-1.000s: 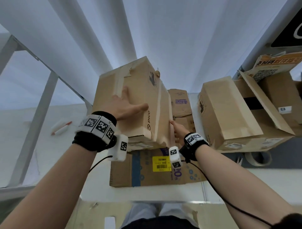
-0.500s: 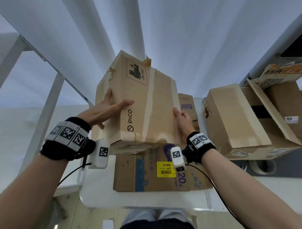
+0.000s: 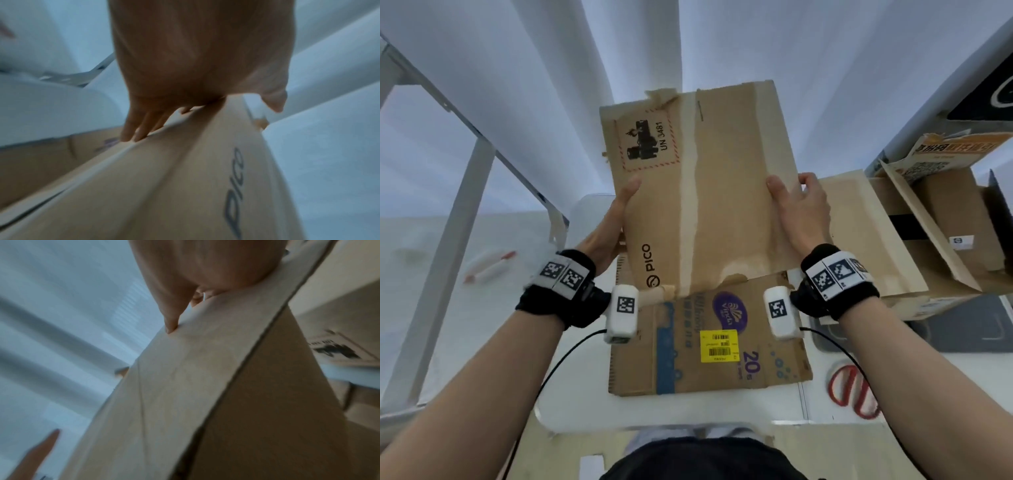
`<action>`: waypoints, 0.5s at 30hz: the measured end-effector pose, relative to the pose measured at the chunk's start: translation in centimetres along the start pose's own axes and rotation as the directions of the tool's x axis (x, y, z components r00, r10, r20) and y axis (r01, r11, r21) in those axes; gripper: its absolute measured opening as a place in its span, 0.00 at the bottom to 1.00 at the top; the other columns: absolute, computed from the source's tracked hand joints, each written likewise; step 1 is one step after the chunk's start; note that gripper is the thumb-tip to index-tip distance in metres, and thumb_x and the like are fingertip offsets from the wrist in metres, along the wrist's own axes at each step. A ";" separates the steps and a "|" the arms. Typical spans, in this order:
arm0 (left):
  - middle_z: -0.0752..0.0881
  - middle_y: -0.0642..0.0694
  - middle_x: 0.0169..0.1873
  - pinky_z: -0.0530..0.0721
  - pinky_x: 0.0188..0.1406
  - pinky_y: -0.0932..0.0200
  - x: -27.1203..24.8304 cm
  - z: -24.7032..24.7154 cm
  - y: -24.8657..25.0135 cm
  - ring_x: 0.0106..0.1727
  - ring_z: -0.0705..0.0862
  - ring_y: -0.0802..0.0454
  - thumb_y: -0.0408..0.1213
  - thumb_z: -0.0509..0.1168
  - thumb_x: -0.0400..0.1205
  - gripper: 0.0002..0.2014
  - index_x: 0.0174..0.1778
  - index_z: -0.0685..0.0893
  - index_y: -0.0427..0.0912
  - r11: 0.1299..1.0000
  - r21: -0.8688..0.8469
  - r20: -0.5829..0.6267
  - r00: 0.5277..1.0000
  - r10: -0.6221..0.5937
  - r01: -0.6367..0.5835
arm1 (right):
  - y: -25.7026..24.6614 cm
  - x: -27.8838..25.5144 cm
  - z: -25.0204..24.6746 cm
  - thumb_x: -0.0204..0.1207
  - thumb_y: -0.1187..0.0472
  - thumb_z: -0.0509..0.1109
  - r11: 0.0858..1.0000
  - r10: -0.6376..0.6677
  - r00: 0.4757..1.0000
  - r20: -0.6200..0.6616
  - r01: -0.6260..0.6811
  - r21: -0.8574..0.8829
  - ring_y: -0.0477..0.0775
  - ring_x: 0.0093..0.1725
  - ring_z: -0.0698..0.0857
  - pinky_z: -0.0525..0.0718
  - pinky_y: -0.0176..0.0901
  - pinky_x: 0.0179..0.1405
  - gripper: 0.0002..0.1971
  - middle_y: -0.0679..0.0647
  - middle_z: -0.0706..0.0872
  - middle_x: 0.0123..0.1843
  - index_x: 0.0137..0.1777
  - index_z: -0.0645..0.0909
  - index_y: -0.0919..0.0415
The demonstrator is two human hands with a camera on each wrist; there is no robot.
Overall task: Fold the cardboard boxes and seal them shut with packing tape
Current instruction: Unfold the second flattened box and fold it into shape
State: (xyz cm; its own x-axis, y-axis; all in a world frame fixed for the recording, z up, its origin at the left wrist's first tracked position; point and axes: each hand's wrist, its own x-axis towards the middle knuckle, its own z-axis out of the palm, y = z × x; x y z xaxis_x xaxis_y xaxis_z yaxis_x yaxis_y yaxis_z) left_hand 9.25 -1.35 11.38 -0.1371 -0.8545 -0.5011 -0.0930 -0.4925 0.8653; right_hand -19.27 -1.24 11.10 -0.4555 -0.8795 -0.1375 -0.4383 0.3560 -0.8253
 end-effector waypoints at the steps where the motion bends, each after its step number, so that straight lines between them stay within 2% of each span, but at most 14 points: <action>1: 0.90 0.46 0.58 0.84 0.61 0.35 0.2 0.3 -1.1 0.58 0.89 0.43 0.73 0.53 0.80 0.32 0.70 0.80 0.56 0.995 -0.102 -0.010 1.000 0.011 -0.012 | -0.5 -0.2 -0.3 0.72 0.28 0.66 0.998 -0.040 0.999 -0.020 0.039 -0.050 0.52 0.55 0.84 0.81 0.47 0.53 0.29 0.47 0.86 0.56 0.62 0.75 0.50; 3: 0.90 0.44 0.58 0.85 0.58 0.37 0.7 1.1 -3.3 0.56 0.90 0.44 0.68 0.50 0.84 0.30 0.70 0.81 0.52 0.957 -0.288 -0.036 0.999 0.014 -0.024 | -1.9 -1.2 -0.6 0.76 0.33 0.67 0.985 -0.093 0.996 -0.013 0.090 -0.146 0.51 0.45 0.82 0.74 0.41 0.39 0.22 0.40 0.84 0.45 0.57 0.71 0.49; 5: 0.89 0.40 0.62 0.84 0.62 0.35 1.4 2.0 -5.4 0.60 0.88 0.40 0.69 0.50 0.83 0.34 0.73 0.81 0.49 0.903 -0.429 -0.026 1.000 -0.015 0.002 | -3.2 -2.6 -0.8 0.80 0.38 0.65 0.956 -0.172 0.985 0.016 0.171 -0.237 0.52 0.42 0.80 0.70 0.45 0.38 0.19 0.39 0.80 0.39 0.57 0.69 0.51; 8: 0.86 0.39 0.66 0.84 0.62 0.35 2.4 3.1 -8.0 0.63 0.86 0.37 0.74 0.53 0.78 0.39 0.74 0.81 0.48 0.820 -0.566 -0.018 0.993 -0.113 0.083 | -4.3 -4.6 -0.8 0.84 0.42 0.62 0.876 -0.299 0.951 0.072 0.304 -0.376 0.53 0.43 0.79 0.72 0.47 0.43 0.17 0.45 0.81 0.43 0.62 0.69 0.54; 10: 0.86 0.39 0.67 0.81 0.66 0.33 3.1 3.9 -9.6 0.66 0.85 0.36 0.78 0.55 0.73 0.42 0.72 0.83 0.50 0.750 -0.644 0.018 0.983 -0.182 0.150 | -4.5 -5.6 -0.3 0.86 0.45 0.61 0.829 -0.346 0.929 0.134 0.369 -0.420 0.50 0.41 0.76 0.71 0.43 0.37 0.14 0.44 0.79 0.46 0.61 0.68 0.53; 12: 0.88 0.41 0.64 0.81 0.65 0.34 3.6 4.5 -11.0 0.64 0.86 0.38 0.79 0.54 0.73 0.42 0.70 0.84 0.52 0.703 -0.691 0.012 0.974 -0.225 0.171 | -4.5 -6.5 0.3 0.87 0.48 0.60 0.793 -0.382 0.907 0.178 0.420 -0.441 0.49 0.38 0.76 0.66 0.39 0.31 0.09 0.43 0.79 0.45 0.57 0.65 0.50; 15: 0.87 0.43 0.65 0.82 0.65 0.36 4.2 5.3 -12.9 0.65 0.86 0.39 0.80 0.53 0.72 0.42 0.71 0.84 0.54 0.649 -0.739 -0.004 0.963 -0.271 0.180 | -3.7 -7.1 1.8 0.88 0.52 0.60 0.763 -0.411 0.886 0.214 0.463 -0.451 0.53 0.38 0.80 0.75 0.46 0.36 0.06 0.42 0.79 0.44 0.54 0.65 0.50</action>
State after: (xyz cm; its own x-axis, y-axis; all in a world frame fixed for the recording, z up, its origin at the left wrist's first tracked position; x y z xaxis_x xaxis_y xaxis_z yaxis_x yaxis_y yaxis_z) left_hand 4.66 2.25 -1.91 -0.1033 -0.6899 -0.7165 0.6441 -0.5953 0.4804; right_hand -13.02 3.14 14.17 -0.0579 -0.9932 0.1005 -0.8950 0.0070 -0.4461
